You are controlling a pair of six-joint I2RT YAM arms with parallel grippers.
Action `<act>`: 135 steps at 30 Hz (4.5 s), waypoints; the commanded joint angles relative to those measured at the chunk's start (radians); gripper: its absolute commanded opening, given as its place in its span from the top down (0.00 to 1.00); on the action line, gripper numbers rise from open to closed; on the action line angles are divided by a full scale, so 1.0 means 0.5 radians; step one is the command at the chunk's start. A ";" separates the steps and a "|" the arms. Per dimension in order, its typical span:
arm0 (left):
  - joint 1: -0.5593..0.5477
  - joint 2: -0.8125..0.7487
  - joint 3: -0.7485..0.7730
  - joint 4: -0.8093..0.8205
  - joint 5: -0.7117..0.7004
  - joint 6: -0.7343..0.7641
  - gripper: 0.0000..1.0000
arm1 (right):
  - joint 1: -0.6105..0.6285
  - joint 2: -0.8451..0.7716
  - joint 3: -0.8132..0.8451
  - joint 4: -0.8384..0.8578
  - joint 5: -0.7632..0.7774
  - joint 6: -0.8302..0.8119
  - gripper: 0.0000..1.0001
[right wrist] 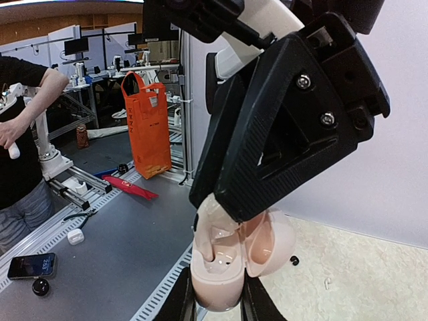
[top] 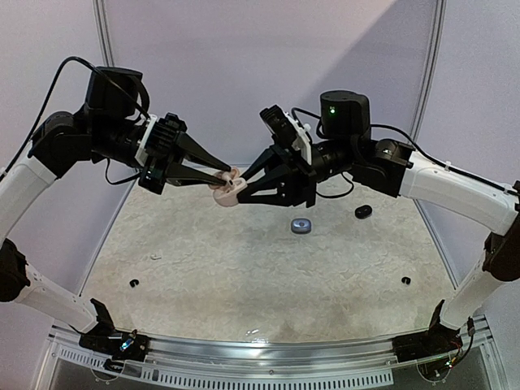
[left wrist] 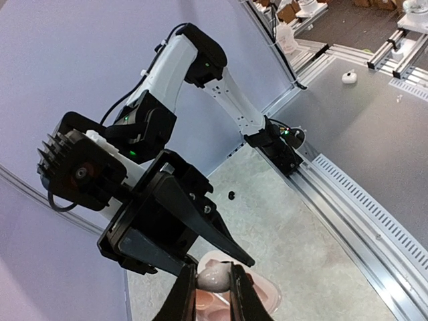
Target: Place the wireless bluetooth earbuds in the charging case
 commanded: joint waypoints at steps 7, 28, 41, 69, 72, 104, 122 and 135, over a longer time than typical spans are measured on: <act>-0.052 0.070 -0.084 -0.278 -0.054 0.025 0.96 | 0.057 -0.021 0.124 0.298 -0.033 0.042 1.00; -0.053 -0.012 -0.015 -0.153 -0.097 -0.073 0.49 | 0.048 -0.092 -0.023 0.317 0.158 0.085 1.00; -0.024 -0.160 -0.016 0.108 -0.403 -0.491 0.31 | -0.049 -0.132 -0.184 0.474 0.793 0.195 1.00; 1.386 0.251 -0.870 -0.642 -1.559 -1.923 0.34 | -0.094 -0.264 -0.547 0.741 1.326 0.329 1.00; 1.467 0.383 -0.932 -0.538 -1.583 -2.098 0.33 | -0.095 -0.286 -0.567 0.716 1.326 0.325 1.00; 1.547 1.033 -1.117 -0.144 -1.600 -2.714 0.73 | -0.083 -0.349 -0.662 0.723 1.361 0.509 1.00; 1.542 1.007 -1.216 -0.103 -1.491 -2.766 0.86 | -0.084 -0.304 -0.590 0.684 1.314 0.499 1.00; 1.241 1.065 -1.106 -0.156 -1.406 -2.749 0.95 | -0.083 -0.406 -0.701 0.640 1.425 0.500 1.00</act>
